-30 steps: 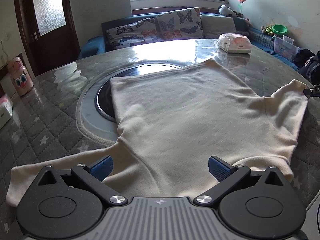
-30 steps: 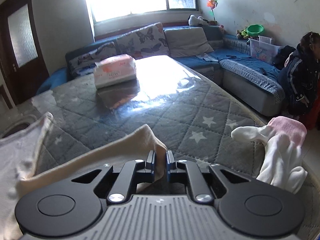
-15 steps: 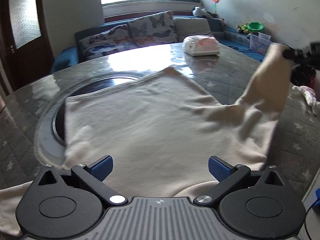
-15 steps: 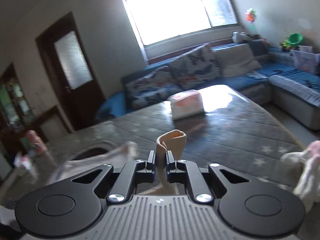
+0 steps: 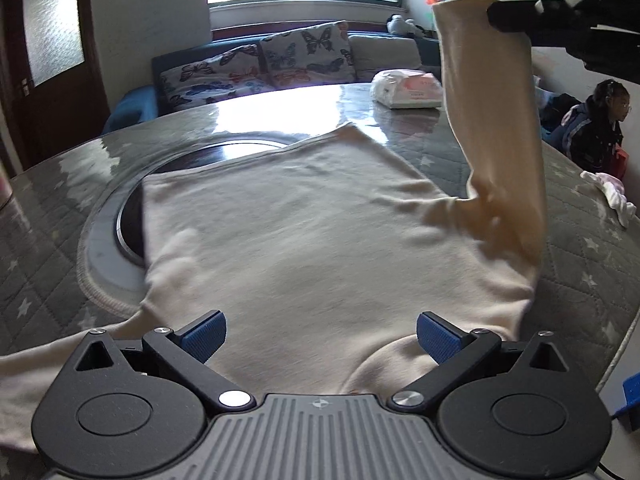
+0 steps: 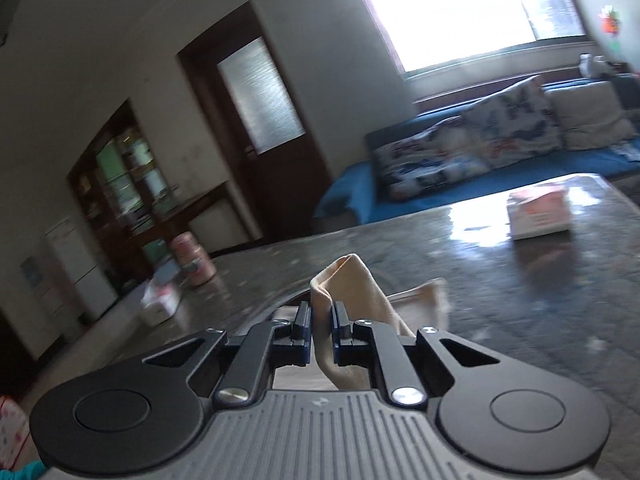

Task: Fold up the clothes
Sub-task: 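Fold the held sleeve across the sweatshirt body and open the right gripper, then move the right gripper away from the folded sleeve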

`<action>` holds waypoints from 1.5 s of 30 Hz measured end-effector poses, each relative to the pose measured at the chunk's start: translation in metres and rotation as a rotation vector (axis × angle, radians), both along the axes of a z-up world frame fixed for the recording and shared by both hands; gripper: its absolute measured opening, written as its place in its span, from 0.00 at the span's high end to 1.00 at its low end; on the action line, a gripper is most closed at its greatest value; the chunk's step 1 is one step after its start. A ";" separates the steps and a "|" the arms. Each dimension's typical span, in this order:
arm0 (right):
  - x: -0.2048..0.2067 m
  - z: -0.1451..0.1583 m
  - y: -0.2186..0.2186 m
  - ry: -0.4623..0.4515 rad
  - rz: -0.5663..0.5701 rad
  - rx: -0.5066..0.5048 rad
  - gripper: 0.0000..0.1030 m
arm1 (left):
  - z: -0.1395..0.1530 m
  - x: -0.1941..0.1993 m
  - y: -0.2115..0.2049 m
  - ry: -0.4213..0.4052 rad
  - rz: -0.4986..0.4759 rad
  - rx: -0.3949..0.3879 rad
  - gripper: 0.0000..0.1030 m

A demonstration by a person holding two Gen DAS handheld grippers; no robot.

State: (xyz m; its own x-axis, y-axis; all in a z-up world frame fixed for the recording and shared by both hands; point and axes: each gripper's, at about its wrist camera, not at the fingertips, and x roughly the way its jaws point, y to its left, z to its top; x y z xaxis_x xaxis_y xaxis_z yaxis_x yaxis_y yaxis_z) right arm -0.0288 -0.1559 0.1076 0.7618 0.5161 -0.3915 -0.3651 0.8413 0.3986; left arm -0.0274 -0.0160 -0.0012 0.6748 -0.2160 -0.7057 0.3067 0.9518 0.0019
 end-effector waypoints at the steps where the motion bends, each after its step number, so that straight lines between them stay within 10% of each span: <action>1: 0.003 -0.001 0.010 0.006 0.025 -0.004 0.91 | 0.000 -0.001 0.004 0.002 0.011 -0.002 0.00; 13: 0.025 -0.041 0.097 0.157 0.223 -0.098 0.91 | 0.000 -0.014 0.045 0.014 0.106 -0.028 0.00; 20: 0.019 -0.050 0.115 0.171 0.288 -0.142 0.72 | -0.001 -0.014 0.050 0.021 0.127 -0.034 0.00; 38: -0.044 -0.080 0.032 0.063 0.058 -0.523 0.37 | 0.005 -0.011 0.038 -0.021 0.101 -0.040 0.00; 45: -0.056 -0.102 0.011 0.090 0.002 -0.523 0.36 | 0.004 -0.007 0.030 -0.038 0.076 -0.029 0.11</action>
State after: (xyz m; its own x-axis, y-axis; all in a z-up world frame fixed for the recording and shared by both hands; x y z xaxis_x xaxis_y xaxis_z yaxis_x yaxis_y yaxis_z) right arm -0.0846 -0.1446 0.0060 0.7125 0.2353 -0.6611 -0.3504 0.9355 -0.0447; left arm -0.0349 0.0135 0.0024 0.7163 -0.1827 -0.6735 0.2335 0.9722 -0.0154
